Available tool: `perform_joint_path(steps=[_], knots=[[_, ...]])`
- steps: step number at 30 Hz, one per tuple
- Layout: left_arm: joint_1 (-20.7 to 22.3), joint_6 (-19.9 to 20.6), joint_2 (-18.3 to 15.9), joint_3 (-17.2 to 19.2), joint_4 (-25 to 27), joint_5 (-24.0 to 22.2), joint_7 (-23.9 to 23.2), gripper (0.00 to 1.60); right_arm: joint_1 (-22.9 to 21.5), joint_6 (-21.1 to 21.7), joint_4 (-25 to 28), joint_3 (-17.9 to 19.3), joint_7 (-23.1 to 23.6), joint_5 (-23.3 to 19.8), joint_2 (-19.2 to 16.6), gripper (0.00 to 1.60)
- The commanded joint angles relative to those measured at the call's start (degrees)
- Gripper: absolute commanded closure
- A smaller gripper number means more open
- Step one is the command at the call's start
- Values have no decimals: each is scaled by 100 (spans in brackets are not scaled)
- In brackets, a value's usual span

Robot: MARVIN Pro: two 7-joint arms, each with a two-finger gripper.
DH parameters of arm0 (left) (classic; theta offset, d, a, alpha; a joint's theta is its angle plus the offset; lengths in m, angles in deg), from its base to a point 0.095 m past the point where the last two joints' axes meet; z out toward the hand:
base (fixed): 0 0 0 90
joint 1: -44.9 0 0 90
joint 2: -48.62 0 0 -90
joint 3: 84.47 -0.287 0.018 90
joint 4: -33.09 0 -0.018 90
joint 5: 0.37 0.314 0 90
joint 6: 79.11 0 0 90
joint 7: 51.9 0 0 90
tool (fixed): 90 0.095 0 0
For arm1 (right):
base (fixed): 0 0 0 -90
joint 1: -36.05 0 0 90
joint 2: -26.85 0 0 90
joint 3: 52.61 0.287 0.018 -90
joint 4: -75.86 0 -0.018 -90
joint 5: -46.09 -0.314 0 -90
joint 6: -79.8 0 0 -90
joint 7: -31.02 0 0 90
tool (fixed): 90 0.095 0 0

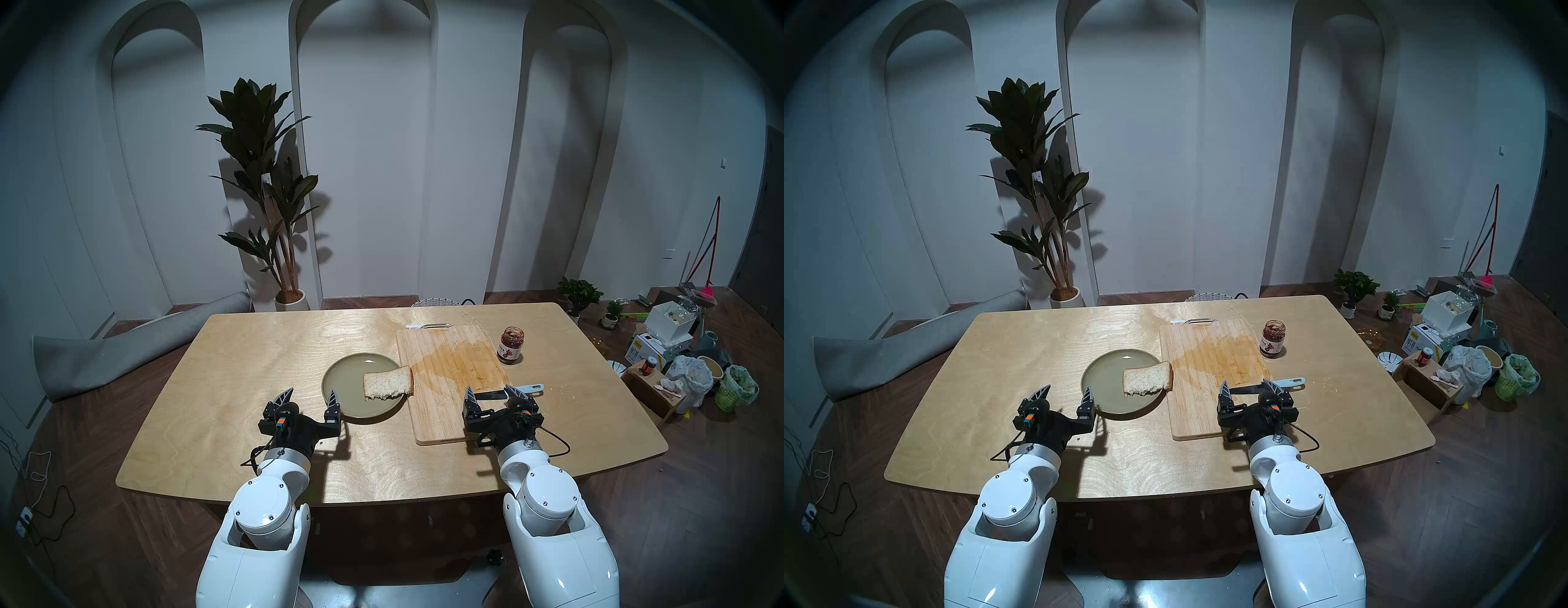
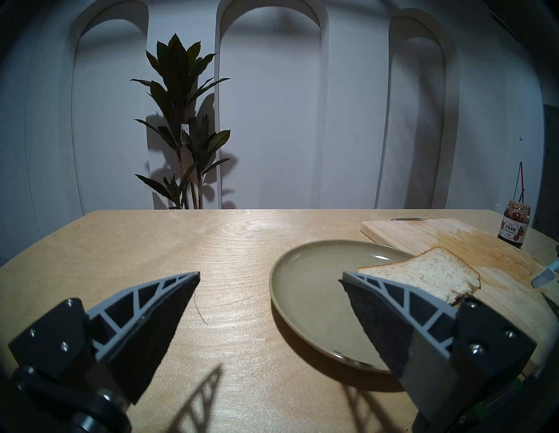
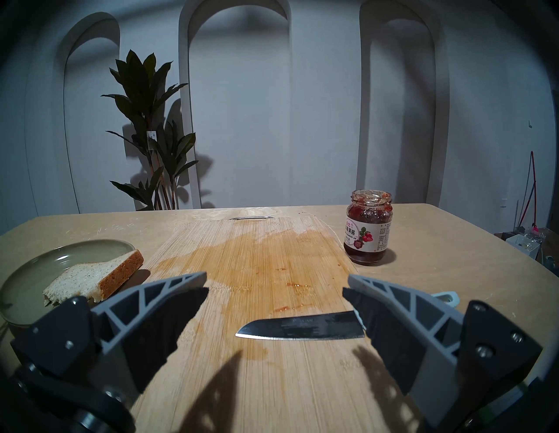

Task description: Spread jam over the slice of bread with the knife

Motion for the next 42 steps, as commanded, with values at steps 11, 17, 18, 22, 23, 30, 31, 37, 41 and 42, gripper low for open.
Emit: perform_joint_path(steps=[11,17,18,22,23,30,31,37,41,42], knots=[[-272,-82,-152,254,505,-599,-491,0,-35,1532,520,1416,1413,-2485,-163,0],[-241,-39,-135,164,495,-562,-500,0,-34,2201,464,2092,1827,-3649,15,0],[-231,-32,-130,134,490,-552,-505,0,-61,2273,416,2196,1807,-3821,71,0],[-199,-8,-102,30,494,-544,-503,0,-183,2743,216,2563,1786,-4451,166,0],[-193,-5,-101,10,494,-542,-499,0,-219,2886,165,2638,1780,-4628,184,0],[-127,39,19,-78,480,-508,-354,0,-576,3676,-60,3015,1331,-5544,334,0],[-114,53,25,-93,482,-465,-318,0,-589,3715,-69,3026,1270,-5619,328,0],[-43,115,39,-147,463,-406,-228,0,-727,4211,-47,3209,817,-5971,396,0],[-16,183,37,-187,453,-360,-188,0,-778,4341,-27,3268,621,-6086,434,0],[-6,214,11,-214,443,-276,-155,0,-788,4365,-22,3280,580,-6108,443,0]])
